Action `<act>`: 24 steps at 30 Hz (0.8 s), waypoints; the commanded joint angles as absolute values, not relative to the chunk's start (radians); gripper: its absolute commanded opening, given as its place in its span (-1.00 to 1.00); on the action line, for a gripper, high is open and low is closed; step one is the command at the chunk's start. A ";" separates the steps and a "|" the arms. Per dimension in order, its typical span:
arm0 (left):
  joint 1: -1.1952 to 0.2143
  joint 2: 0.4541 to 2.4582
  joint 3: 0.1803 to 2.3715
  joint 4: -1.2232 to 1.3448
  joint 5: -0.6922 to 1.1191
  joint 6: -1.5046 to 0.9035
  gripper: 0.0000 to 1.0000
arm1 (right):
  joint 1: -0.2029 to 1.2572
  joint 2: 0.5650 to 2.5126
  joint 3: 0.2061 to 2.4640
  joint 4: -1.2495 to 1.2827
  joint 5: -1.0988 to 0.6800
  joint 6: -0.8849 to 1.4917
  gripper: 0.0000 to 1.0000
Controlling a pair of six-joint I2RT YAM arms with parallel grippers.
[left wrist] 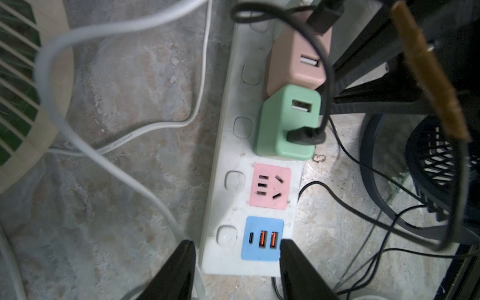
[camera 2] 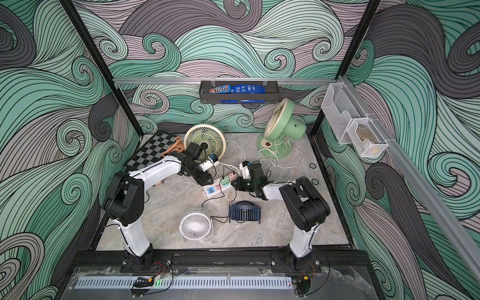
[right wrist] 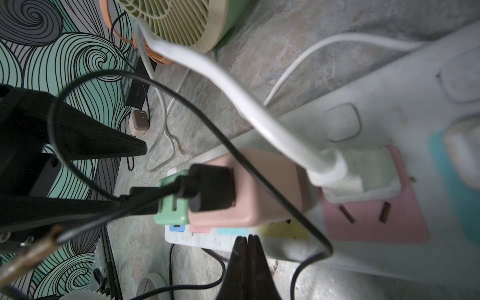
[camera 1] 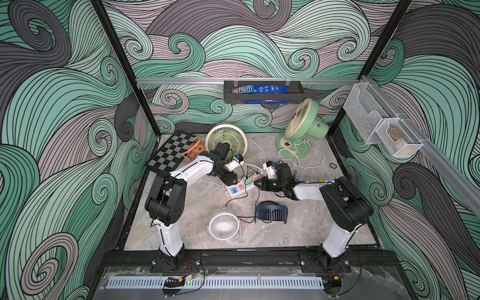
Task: Unplug the desk fan from the power strip
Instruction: Remove the plug from the socket.
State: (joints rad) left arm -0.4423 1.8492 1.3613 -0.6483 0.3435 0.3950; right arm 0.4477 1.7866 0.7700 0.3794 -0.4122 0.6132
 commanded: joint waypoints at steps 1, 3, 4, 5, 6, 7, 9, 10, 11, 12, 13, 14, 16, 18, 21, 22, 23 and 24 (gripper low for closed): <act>-0.462 1.865 1.412 -0.635 0.348 0.376 0.11 | 0.443 1.802 0.757 0.402 -0.392 0.621 -0.99; -0.476 1.873 1.419 -0.633 0.339 0.377 0.11 | 0.443 1.802 0.756 0.397 -0.385 0.622 -0.98; -0.484 1.877 1.426 -0.631 0.325 0.373 0.11 | 0.442 1.804 0.755 0.396 -0.381 0.625 -0.98; -0.493 1.884 1.436 -0.635 0.308 0.365 0.11 | 0.442 1.804 0.754 0.395 -0.379 0.626 -0.98; -0.501 1.891 1.446 -0.642 0.300 0.363 0.11 | 0.442 1.806 0.752 0.396 -0.378 0.629 -0.98; -0.509 1.896 1.457 -0.645 0.292 0.361 0.11 | 0.443 1.805 0.751 0.396 -0.377 0.630 -0.98; -0.519 1.905 1.468 -0.645 0.283 0.357 0.11 | 0.442 1.804 0.748 0.397 -0.377 0.632 -0.98; -0.525 1.909 1.473 -0.643 0.278 0.359 0.11 | 0.442 1.802 0.745 0.397 -0.376 0.632 -0.98; -0.531 1.913 1.479 -0.644 0.274 0.359 0.10 | 0.442 1.801 0.742 0.399 -0.376 0.632 -0.98; -0.536 1.918 1.485 -0.645 0.271 0.361 0.10 | 0.441 1.799 0.740 0.398 -0.375 0.633 -0.98; -0.541 1.923 1.492 -0.649 0.269 0.363 0.10 | 0.440 1.798 0.738 0.400 -0.376 0.633 -0.98; -0.547 1.928 1.499 -0.650 0.267 0.364 0.10 | 0.441 1.797 0.737 0.400 -0.375 0.633 -0.98; -0.557 1.936 1.509 -0.655 0.265 0.365 0.10 | 0.441 1.796 0.732 0.401 -0.374 0.634 -0.98; -0.567 1.945 1.522 -0.659 0.263 0.365 0.09 | 0.443 1.797 0.728 0.405 -0.378 0.638 -0.98; -0.580 1.954 1.534 -0.662 0.250 0.368 0.08 | 0.443 1.794 0.722 0.411 -0.379 0.642 -0.98; -0.583 1.959 1.539 -0.663 0.244 0.368 0.08 | 0.442 1.794 0.719 0.412 -0.378 0.641 -0.98; -0.586 1.964 1.547 -0.664 0.237 0.368 0.08 | 0.442 1.791 0.718 0.412 -0.377 0.642 -0.98; -0.589 1.970 1.556 -0.668 0.228 0.367 0.06 | 0.442 1.791 0.716 0.413 -0.376 0.642 -0.98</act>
